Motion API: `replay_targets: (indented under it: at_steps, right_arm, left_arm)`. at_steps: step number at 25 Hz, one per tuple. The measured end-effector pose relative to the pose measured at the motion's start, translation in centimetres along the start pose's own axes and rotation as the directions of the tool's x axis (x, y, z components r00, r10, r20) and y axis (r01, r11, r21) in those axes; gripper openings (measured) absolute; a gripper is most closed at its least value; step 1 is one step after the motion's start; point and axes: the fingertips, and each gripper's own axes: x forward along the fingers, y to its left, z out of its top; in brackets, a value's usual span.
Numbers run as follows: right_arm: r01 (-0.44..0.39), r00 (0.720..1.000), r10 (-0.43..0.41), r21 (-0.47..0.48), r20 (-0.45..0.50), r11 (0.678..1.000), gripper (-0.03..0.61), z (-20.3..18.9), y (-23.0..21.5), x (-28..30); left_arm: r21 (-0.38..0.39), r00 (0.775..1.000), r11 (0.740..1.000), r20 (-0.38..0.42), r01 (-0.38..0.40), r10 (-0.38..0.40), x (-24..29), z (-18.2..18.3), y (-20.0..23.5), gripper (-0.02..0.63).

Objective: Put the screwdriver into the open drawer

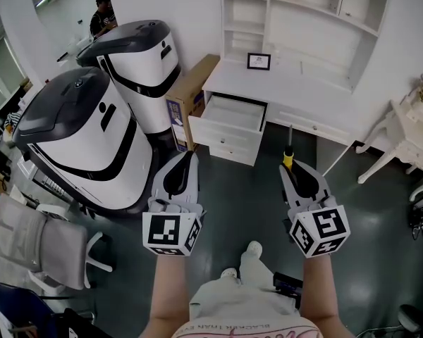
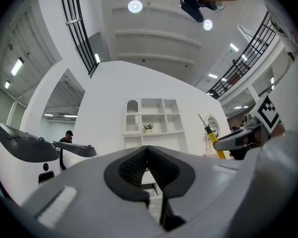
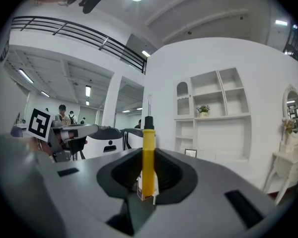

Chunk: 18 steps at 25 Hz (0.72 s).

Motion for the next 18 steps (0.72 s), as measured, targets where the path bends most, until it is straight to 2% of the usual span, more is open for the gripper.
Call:
replay_targets:
  at_steps: [8,18]
  right_arm:
    - [-0.020,1.000,0.020,0.004,0.014,1.000,0.079,-0.1,-1.5,3.6]
    - [-0.032,0.999,0.031,0.017,0.025,0.999,0.079,-0.4,-6.7,10.6]
  left_arm:
    - [0.012,1.000,1.000,-0.001,-0.021,0.021,2.9,-0.9,1.7,0.009]
    - [0.024,0.999,0.998,-0.005,-0.054,0.054,10.7,-2.7,4.0,0.009]
